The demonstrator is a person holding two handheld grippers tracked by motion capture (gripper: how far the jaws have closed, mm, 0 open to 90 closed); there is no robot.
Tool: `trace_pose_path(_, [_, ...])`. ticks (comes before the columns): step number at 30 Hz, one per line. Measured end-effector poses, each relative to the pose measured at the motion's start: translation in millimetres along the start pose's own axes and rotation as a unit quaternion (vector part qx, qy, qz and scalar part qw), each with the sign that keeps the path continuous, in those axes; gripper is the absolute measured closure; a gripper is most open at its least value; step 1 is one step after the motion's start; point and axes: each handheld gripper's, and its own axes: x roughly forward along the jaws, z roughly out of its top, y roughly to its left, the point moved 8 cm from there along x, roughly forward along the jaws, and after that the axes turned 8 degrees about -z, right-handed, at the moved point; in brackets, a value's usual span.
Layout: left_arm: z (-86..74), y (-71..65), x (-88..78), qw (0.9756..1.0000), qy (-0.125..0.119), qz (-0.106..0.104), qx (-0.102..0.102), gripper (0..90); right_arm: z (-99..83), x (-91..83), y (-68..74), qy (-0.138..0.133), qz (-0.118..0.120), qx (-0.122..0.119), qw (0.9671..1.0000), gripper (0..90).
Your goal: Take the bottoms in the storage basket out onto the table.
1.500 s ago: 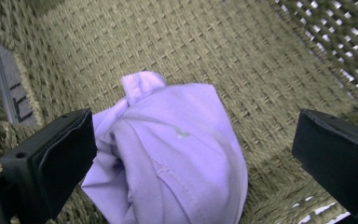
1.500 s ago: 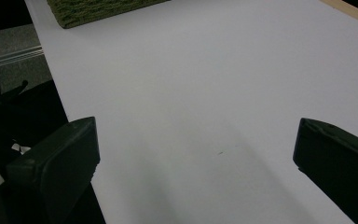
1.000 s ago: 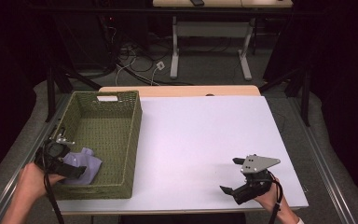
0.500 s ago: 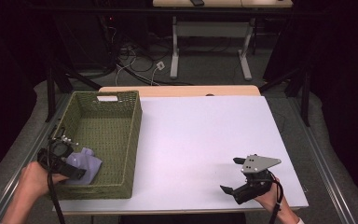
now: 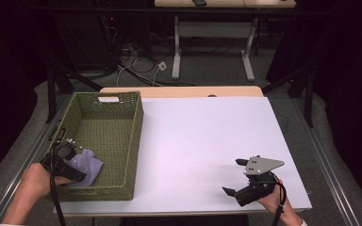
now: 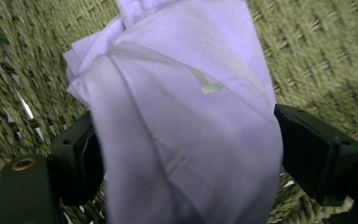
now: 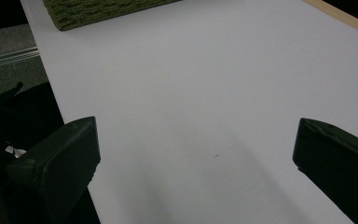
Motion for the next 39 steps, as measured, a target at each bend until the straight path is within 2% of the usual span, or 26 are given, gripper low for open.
trace_pose_path(4, [0.7,-1.4,1.5,1.0,0.004,-0.001,0.004,19.6,-0.2,0.4,0.6,0.001,0.001,-0.001,1.0,0.3])
trace_pose_path(8, [0.4,-2.3,1.8,0.9999,0.011,-0.005,-0.001,24.9,-0.3,-0.1,-0.1,0.0,-0.001,0.0,1.0,0.4])
trace_pose_path(11, [1.0,-3.8,1.7,0.9999,0.014,-0.005,0.004,28.7,-0.1,0.1,-0.1,0.0,-0.002,-0.001,1.0,0.4])
trace_pose_path(12, [1.4,-5.3,2.7,0.9999,0.011,-0.007,0.004,35.8,-0.2,0.2,0.3,0.0,-0.001,-0.001,1.0,0.4])
trace_pose_path(15, [1.2,-4.8,4.6,0.9998,0.013,-0.005,0.012,44.6,-0.5,0.0,-0.4,0.0,-0.002,-0.001,1.0,0.4])
trace_pose_path(16, [0.7,-5.4,5.5,0.9998,0.013,-0.008,0.011,44.6,-0.5,0.0,-0.4,0.0,-0.002,-0.001,1.0,0.4])
trace_pose_path(18, [0.2,-5.9,6.3,0.9997,0.014,-0.01,0.017,50.6,-0.5,-0.1,-0.7,0.0,-0.003,-0.001,1.0,0.5])
trace_pose_path(24, [0.1,-7.6,5.6,0.9994,0.014,-0.008,0.029,56.3,-0.5,-0.5,-1.0,0.001,-0.005,-0.002,1.0,0.5])
trace_pose_path(26, [0.0,-7.7,4.1,0.9995,0.007,-0.006,0.031,57.1,-0.5,-0.8,-1.4,0.0,-0.006,-0.001,1.0,0.5])
trace_pose_path(34, [-2.3,-4.1,-2.8,0.9992,-0.034,-0.013,0.018,57.2,0.0,-1.1,-1.7,-0.002,-0.008,-0.001,1.0,0.6])
trace_pose_path(39, [-2.3,-4.3,-6.6,0.9986,-0.049,-0.01,0.019,57.2,0.3,-1.2,-1.7,-0.003,-0.009,-0.002,1.0,0.6])
